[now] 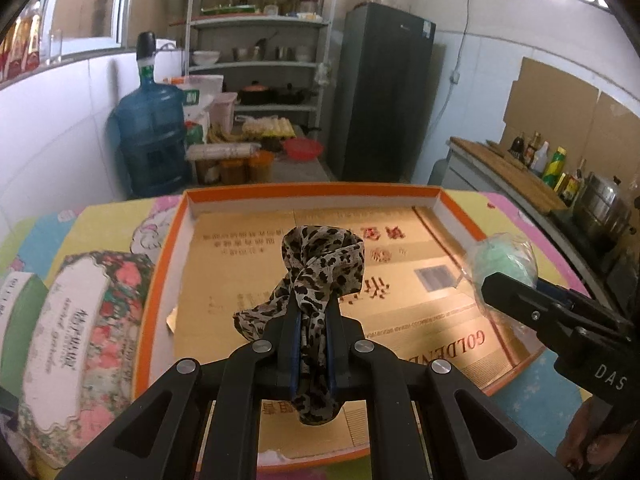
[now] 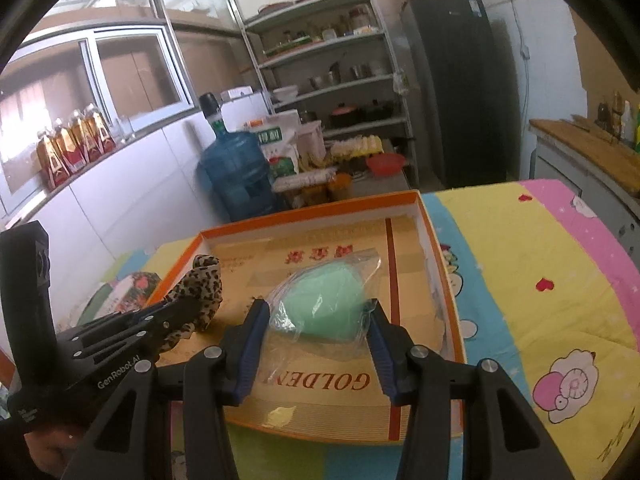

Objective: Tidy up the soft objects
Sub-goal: 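Open the left gripper to drop the scrunchie while the right releases the bagged ball into the box, then raise both open grippers out of the box and back over the mat, then lower the left gripper onto the teddy bear in purple dress and grasp it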

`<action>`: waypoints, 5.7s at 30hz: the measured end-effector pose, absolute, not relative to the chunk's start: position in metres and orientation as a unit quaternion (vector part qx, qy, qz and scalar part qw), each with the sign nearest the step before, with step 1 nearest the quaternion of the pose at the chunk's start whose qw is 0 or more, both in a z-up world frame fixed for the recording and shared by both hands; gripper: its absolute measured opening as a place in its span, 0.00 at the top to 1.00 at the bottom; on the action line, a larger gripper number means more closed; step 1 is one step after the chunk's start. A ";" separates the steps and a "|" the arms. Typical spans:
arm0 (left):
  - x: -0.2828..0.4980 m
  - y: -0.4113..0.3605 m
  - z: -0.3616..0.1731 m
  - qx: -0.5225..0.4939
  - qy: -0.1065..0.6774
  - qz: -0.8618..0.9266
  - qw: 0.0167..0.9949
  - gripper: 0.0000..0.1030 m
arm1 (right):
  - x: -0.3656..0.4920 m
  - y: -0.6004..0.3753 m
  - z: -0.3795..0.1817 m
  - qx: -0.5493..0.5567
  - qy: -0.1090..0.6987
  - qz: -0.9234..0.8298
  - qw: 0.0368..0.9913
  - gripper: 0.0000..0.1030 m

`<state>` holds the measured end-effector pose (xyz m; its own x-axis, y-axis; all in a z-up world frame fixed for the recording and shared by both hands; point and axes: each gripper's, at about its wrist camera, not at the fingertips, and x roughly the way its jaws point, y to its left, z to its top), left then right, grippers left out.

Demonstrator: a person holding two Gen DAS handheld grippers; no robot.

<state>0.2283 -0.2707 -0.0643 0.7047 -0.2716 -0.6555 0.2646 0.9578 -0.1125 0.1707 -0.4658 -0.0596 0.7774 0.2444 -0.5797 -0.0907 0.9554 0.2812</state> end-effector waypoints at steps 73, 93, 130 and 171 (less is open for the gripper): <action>0.107 -0.173 0.017 -0.006 0.259 -0.145 0.955 0.34 | 0.092 -0.362 -0.005 0.030 0.283 0.102 0.953 0.22; 0.080 -0.101 0.022 -0.010 0.232 -0.094 0.968 0.34 | 0.081 -0.288 0.006 0.011 0.276 0.154 0.949 0.22; 0.030 0.045 -0.030 -0.061 0.241 -0.010 0.969 0.34 | 0.043 -0.167 -0.038 -0.002 0.310 0.237 0.921 0.22; 0.076 0.058 -0.114 -0.141 0.354 -0.099 0.919 0.47 | 0.052 -0.139 -0.054 -0.001 0.323 0.259 0.910 0.22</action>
